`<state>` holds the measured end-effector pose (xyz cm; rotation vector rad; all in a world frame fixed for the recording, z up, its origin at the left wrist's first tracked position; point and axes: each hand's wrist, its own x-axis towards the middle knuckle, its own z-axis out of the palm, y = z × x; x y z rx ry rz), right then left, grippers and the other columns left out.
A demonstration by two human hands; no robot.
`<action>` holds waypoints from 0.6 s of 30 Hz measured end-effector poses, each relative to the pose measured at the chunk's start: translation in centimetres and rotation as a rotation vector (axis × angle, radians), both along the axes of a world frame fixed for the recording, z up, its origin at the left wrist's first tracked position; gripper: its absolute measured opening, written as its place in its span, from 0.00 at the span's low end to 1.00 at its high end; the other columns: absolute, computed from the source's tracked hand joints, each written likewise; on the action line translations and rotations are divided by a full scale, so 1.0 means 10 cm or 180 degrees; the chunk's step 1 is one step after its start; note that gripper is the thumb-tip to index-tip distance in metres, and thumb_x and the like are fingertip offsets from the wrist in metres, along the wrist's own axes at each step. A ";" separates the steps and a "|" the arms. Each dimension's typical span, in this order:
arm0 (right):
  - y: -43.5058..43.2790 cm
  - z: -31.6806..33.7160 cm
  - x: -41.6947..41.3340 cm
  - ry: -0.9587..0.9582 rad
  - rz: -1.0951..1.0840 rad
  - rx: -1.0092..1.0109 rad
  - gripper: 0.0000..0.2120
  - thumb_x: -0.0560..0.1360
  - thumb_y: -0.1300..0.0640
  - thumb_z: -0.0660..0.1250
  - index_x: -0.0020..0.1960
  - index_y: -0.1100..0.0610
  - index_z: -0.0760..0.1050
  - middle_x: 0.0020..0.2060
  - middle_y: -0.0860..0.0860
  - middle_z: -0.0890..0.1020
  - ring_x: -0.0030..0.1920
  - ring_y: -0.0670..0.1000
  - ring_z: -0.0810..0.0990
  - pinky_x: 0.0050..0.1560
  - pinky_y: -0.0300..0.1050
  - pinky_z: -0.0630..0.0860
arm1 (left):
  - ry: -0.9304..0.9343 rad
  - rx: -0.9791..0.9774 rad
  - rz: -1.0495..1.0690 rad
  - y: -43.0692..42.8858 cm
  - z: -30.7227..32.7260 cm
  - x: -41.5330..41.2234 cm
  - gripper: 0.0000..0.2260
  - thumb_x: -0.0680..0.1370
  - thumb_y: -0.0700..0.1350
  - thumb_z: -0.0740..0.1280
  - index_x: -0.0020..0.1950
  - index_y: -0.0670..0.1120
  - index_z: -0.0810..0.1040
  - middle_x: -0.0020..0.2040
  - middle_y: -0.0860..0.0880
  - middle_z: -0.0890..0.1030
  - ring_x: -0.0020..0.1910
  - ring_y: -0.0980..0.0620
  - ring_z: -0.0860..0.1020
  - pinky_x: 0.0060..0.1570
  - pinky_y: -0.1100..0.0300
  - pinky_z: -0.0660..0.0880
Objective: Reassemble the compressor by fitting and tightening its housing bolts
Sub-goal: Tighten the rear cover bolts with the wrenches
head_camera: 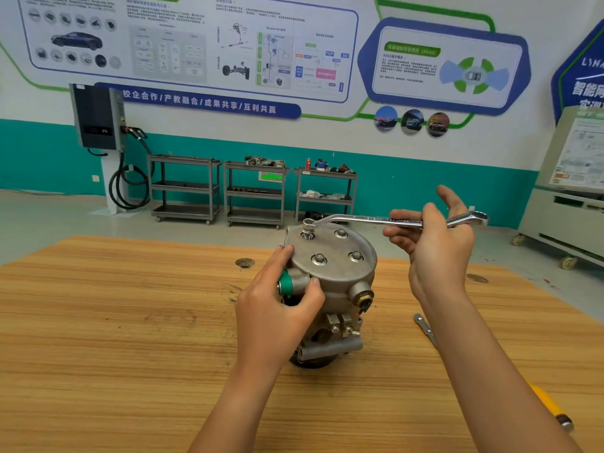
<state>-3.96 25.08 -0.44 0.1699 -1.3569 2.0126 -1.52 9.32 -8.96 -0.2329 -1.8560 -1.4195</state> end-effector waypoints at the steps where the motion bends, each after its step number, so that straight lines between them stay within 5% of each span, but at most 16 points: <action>1: 0.00 0.02 -0.01 -0.0015 0.0004 0.0034 0.11 0.82 0.61 0.52 0.61 0.50 0.65 0.27 0.50 0.82 0.22 0.47 0.78 0.25 0.35 0.73 | -0.0003 -0.0001 0.0006 0.00 0.00 0.00 0.26 0.67 0.51 0.67 0.65 0.49 0.75 0.63 0.52 0.77 0.62 0.59 0.74 0.61 0.58 0.73; 6: 0.04 0.22 -0.13 -0.0048 0.0119 0.0317 0.10 0.82 0.61 0.53 0.52 0.48 0.69 0.25 0.49 0.81 0.19 0.45 0.74 0.22 0.34 0.71 | -0.0014 0.0005 0.0022 -0.01 -0.01 0.01 0.26 0.67 0.51 0.67 0.65 0.50 0.74 0.63 0.52 0.77 0.62 0.58 0.74 0.61 0.60 0.73; 10: 0.10 0.24 -0.26 -0.0066 0.0507 0.0388 0.10 0.82 0.60 0.54 0.57 0.49 0.70 0.25 0.50 0.80 0.20 0.45 0.73 0.24 0.36 0.72 | 0.0020 0.0018 0.0048 -0.02 -0.03 0.00 0.24 0.70 0.47 0.71 0.65 0.50 0.74 0.63 0.50 0.77 0.62 0.54 0.75 0.60 0.56 0.74; 18: 0.17 0.05 -0.30 -0.0216 0.0581 -0.0056 0.08 0.82 0.61 0.55 0.51 0.53 0.72 0.25 0.49 0.80 0.21 0.45 0.74 0.24 0.34 0.72 | 0.0020 0.0019 0.0030 -0.02 -0.03 0.00 0.25 0.68 0.51 0.68 0.65 0.52 0.74 0.63 0.52 0.77 0.62 0.56 0.75 0.60 0.58 0.74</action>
